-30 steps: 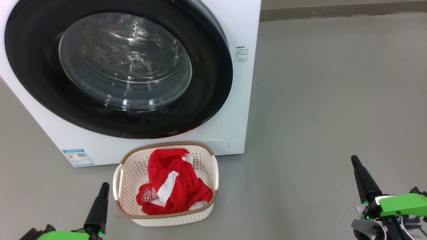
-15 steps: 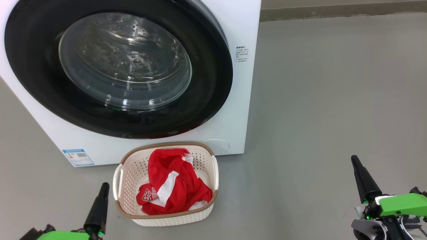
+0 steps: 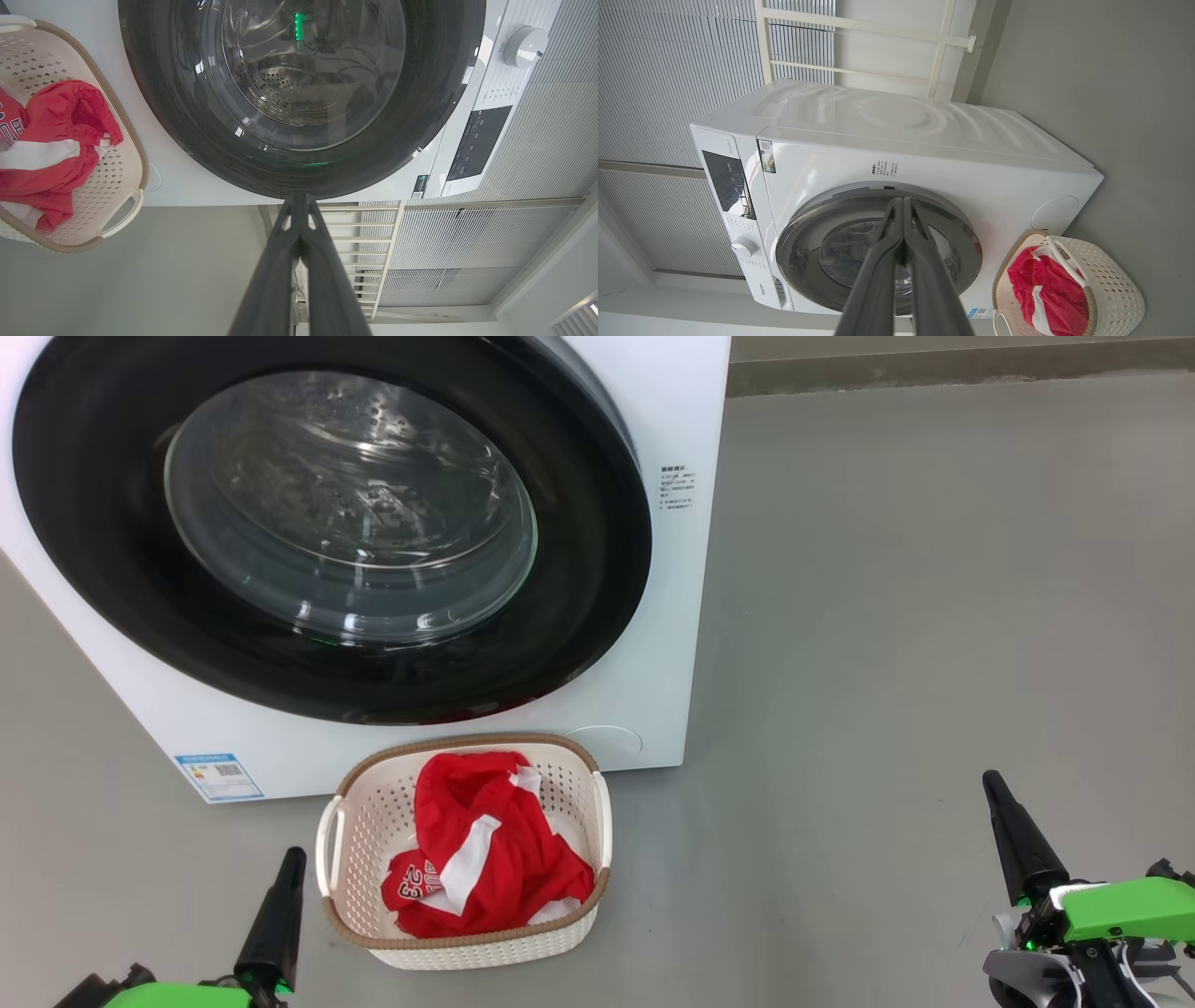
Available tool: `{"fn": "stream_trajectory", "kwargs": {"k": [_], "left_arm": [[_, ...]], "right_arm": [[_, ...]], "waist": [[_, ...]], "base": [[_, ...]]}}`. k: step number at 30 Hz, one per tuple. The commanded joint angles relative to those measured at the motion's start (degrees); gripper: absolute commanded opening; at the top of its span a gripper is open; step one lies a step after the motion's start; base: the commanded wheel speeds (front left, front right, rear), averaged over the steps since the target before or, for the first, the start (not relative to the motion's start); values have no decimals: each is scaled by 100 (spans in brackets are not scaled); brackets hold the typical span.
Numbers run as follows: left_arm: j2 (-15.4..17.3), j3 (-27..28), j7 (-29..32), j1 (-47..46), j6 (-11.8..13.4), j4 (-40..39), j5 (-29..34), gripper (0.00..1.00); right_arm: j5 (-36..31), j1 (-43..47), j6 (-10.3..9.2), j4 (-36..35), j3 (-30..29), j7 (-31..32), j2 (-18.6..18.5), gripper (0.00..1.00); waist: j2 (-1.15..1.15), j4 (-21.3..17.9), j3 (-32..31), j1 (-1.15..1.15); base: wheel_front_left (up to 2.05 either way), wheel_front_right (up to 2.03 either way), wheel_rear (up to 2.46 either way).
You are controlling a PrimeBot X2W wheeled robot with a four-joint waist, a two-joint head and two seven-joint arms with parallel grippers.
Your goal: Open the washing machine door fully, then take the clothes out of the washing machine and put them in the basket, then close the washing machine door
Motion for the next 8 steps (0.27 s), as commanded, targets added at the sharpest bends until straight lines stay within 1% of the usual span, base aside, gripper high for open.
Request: {"fn": "stream_trajectory", "kwargs": {"k": [1, 8], "left_arm": [[104, 150, 43, -217, -40, -116, -40, 0], [104, 150, 43, -217, -40, -116, -40, 0]], "right_arm": [[37, -238, -3, -172, 97, 35, -47, 0], [37, -238, -3, -172, 98, 35, -47, 0]], "waist": [[0, 0, 0, 0], [0, 0, 0, 0]], "base": [[0, 0, 0], [0, 0, 0]]}}
